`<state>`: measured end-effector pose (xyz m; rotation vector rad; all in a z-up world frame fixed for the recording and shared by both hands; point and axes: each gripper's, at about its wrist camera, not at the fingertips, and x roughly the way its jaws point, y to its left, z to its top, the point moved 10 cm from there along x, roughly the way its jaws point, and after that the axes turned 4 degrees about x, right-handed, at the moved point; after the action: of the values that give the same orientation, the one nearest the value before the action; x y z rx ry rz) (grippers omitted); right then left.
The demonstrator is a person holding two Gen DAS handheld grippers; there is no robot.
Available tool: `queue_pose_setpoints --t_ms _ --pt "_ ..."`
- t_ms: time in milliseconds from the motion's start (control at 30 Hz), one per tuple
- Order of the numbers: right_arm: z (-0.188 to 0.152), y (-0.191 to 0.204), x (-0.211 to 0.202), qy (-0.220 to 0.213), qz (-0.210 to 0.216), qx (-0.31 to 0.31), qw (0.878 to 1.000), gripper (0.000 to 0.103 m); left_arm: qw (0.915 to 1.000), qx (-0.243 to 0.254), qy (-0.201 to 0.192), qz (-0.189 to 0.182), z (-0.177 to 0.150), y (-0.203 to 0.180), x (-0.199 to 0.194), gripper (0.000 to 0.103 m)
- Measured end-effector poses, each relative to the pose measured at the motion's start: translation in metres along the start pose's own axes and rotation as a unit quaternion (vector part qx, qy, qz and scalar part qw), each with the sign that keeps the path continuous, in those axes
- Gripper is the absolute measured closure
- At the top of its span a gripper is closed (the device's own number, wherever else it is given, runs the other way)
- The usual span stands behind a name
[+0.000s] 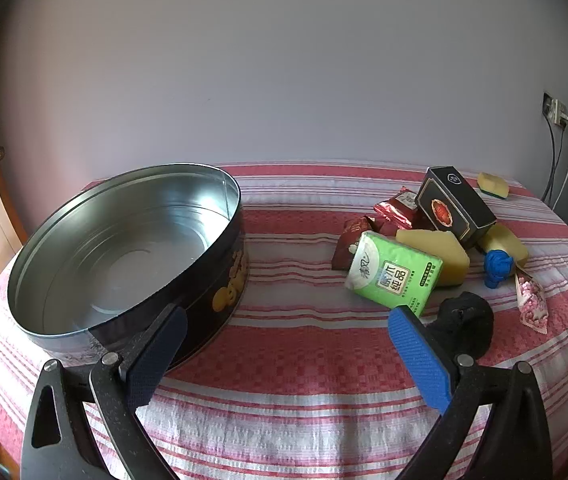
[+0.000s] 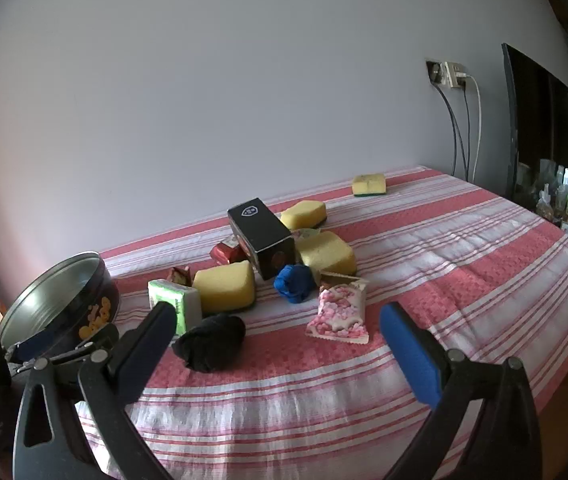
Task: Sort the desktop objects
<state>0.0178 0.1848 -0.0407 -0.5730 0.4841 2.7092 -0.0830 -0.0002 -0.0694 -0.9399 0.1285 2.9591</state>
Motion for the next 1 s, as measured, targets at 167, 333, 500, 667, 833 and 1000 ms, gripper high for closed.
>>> queue_pose_setpoints --t_ms 167,333,500,667,833,1000 --pt "-0.0008 0.0019 0.0004 0.001 -0.001 -0.002 1.0 0.0 1.0 0.0 0.001 -0.001 0.0007 0.0003 -0.0002 0.001" --pt "-0.0002 0.0043 0.0004 0.003 -0.002 -0.005 1.0 0.0 1.0 -0.002 0.001 -0.003 0.0006 0.0019 -0.0004 0.001" --pt "-0.0007 0.0035 0.0002 0.004 -0.001 -0.004 1.0 0.0 1.0 -0.002 0.002 -0.004 -0.0004 0.0024 -0.0001 0.001" --pt "-0.0025 0.0031 0.0011 0.009 -0.002 -0.004 1.0 0.0 1.0 -0.001 0.004 -0.003 -0.0003 0.0026 -0.0005 0.001" --pt "-0.0023 0.0025 0.0009 0.009 -0.002 -0.004 1.0 0.0 1.0 -0.001 0.006 -0.004 0.0005 0.0018 0.0003 0.001" --pt "-0.0023 0.001 0.0025 0.014 -0.003 -0.002 1.0 0.0 1.0 0.002 0.007 -0.005 0.0015 0.0004 0.0013 0.001"
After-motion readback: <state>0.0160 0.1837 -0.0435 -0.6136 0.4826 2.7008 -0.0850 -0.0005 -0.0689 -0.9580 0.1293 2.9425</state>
